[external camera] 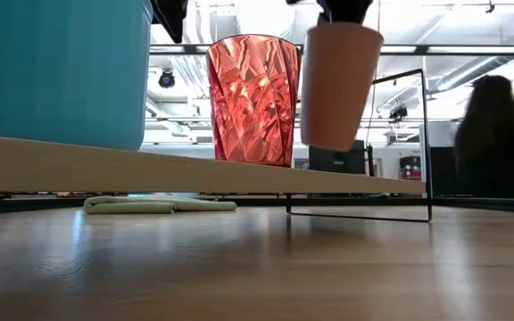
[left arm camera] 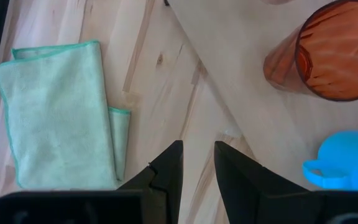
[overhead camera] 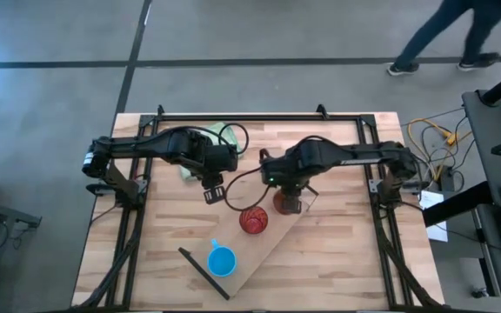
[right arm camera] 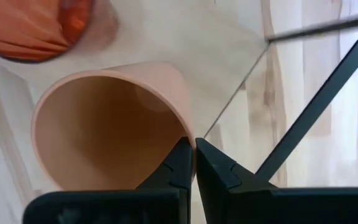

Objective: Stack small to large cups/mugs on shelf
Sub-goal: Put the light orange cup on the shelf

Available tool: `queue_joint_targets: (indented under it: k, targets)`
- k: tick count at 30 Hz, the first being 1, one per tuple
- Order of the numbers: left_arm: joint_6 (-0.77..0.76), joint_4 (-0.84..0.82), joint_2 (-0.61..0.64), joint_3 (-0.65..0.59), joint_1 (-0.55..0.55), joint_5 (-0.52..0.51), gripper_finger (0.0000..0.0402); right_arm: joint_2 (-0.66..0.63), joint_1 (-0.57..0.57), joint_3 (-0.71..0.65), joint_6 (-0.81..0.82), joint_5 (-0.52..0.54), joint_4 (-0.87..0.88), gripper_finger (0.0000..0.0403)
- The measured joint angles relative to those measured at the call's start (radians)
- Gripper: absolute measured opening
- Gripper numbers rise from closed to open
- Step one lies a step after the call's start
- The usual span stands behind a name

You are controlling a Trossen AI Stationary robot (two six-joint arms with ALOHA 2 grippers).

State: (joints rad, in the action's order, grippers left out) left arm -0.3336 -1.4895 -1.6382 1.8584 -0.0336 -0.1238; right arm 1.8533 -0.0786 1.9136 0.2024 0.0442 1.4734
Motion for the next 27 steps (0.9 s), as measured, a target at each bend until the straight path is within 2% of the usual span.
queue_joint_targets:
  k: [7,21,27]
  targets:
    - [0.0,-0.047,0.0,0.0,0.0,0.0,0.0077,0.036,0.014,-0.01,0.067,-0.002,0.026,0.0009]
    - [-0.001,-0.081,0.001,0.001,0.0,0.0,0.0077,0.089,0.027,-0.011,0.078,0.001,0.012,0.0009]
    - [-0.001,-0.082,0.002,0.001,0.0,0.0,0.0077,0.1,0.034,-0.011,0.077,0.009,0.015,0.0025]
